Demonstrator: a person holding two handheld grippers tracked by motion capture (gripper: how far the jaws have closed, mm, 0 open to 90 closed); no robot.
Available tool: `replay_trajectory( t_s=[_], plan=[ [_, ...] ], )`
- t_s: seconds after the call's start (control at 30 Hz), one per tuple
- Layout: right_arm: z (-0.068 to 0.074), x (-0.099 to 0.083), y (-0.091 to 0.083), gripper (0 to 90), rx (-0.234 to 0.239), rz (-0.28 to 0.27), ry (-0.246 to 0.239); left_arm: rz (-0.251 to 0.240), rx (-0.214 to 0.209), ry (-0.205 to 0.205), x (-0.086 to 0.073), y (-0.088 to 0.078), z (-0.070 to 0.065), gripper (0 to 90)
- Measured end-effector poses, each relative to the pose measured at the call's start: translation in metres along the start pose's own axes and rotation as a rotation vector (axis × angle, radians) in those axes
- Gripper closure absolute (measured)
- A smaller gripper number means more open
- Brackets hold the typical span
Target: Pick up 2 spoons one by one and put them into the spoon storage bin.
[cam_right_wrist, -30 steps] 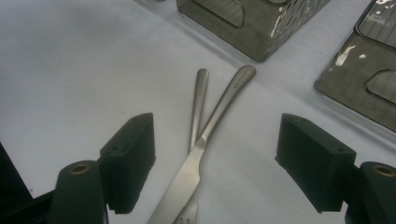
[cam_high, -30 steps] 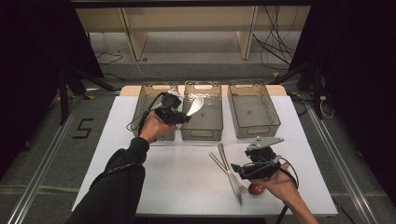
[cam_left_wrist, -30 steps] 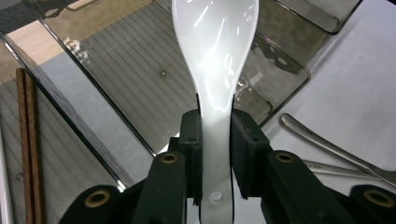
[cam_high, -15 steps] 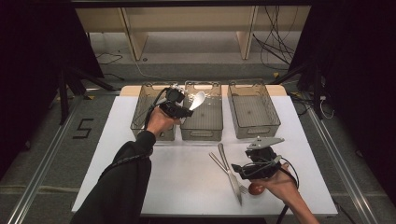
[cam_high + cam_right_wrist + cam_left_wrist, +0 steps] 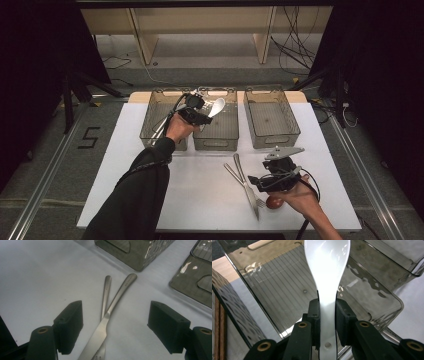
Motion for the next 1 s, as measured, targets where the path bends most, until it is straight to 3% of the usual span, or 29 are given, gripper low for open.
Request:
replay_trajectory(
  t_s=[0.37,0.47,0.6,0.7,0.8,1.0],
  plan=[
    [-0.001,-0.001,0.0,28.8,0.007,0.003,0.004,0.026,0.008,-0.035,0.002,0.011,0.001,73.1],
    [-0.001,-0.001,0.0,28.8,0.009,0.002,0.007,0.017,-0.006,-0.067,0.003,0.009,0.002,58.0],
    [-0.002,-0.001,0.0,28.8,0.007,0.0,0.013,0.007,-0.035,-0.071,0.006,-0.003,-0.002,44.6],
    [-0.004,-0.001,-0.001,28.7,0.003,-0.004,0.018,-0.028,-0.056,-0.065,0.006,-0.016,-0.006,37.6],
    [-0.006,-0.001,-0.002,28.8,-0.002,-0.006,0.028,-0.051,-0.096,-0.055,0.002,-0.03,-0.012,32.8],
    [-0.01,-0.002,-0.004,28.8,-0.015,-0.01,0.039,-0.079,-0.115,-0.038,-0.018,-0.051,-0.018,27.7]
  ],
)
Point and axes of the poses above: each handheld gripper's, and its own axes: y roughly forward along the jaws, x roughly out of its top, z roughly to its left, the point moved 4 cm from there along y, roughly forward along the jaws, and after that the axes turned 4 degrees about z, right-handed, at the moved point
